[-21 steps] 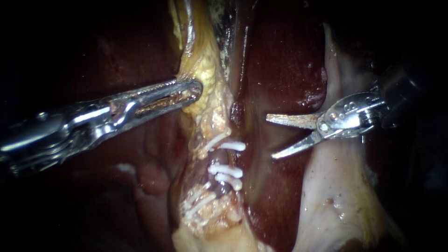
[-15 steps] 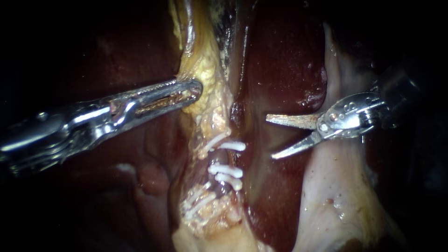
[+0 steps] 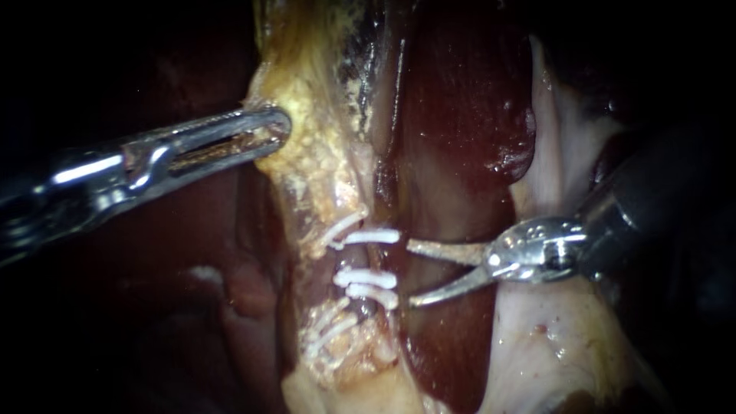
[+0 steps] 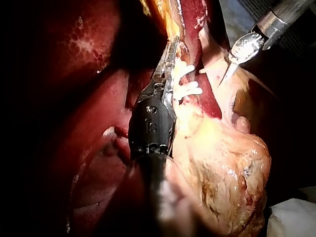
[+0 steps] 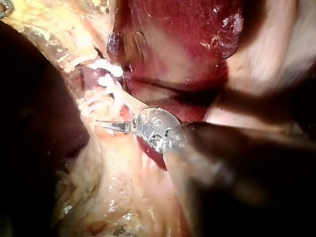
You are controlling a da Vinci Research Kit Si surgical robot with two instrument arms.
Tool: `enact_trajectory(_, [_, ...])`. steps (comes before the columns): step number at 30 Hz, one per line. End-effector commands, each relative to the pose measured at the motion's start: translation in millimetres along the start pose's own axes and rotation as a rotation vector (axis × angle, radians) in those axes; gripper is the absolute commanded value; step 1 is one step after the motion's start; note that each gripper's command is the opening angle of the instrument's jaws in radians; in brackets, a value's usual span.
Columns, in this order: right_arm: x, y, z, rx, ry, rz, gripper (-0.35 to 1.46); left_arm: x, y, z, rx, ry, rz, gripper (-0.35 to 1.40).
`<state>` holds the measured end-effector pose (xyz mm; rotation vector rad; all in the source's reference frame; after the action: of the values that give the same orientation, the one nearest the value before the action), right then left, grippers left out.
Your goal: Go to the cutting position right tube
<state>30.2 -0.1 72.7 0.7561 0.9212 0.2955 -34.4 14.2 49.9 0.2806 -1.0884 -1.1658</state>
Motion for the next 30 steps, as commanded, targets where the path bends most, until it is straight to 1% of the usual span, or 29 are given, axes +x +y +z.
enact_trajectory(1, [0.0, 0.1, 0.3, 0.01, -0.005, 0.018, 1.41, -0.3, 0.0, -0.5, -0.004, -0.006, -0.001, -0.35])
enact_trajectory(5, [0.0, 0.5, 1.8, 0.034, -0.014, 0.091, 1.41, -1.1, -0.3, -1.9, -0.006, -0.016, 0.0, -0.35])
enact_trajectory(8, [-0.2, 1.1, 2.8, 0.031, -0.017, 0.125, 1.41, -1.3, -0.6, -2.5, -0.005, -0.021, -0.001, -0.35])
enact_trajectory(11, [-0.6, 1.8, 3.4, 0.024, -0.028, 0.135, 1.41, -1.3, -0.9, -2.8, -0.007, -0.021, -0.001, -0.35])
enact_trajectory(14, [-0.8, 2.3, 3.6, 0.018, -0.029, 0.135, 1.41, -1.4, -1.1, -3.0, -0.008, -0.021, -0.002, -0.35])
enact_trajectory(25, [-0.1, 3.4, 5.2, 0.005, -0.022, 0.139, 1.41, -1.4, -1.2, -3.3, -0.009, -0.022, 0.004, -0.35])
enact_trajectory(28, [0.1, 3.4, 5.6, 0.026, -0.003, 0.138, 1.41, -1.3, -1.2, -3.4, -0.009, -0.022, 0.004, -0.35])
enact_trajectory(30, [0.3, 3.4, 5.7, 0.043, 0.001, 0.135, 1.41, -1.3, -1.2, -3.4, -0.009, -0.022, 0.004, -0.35])
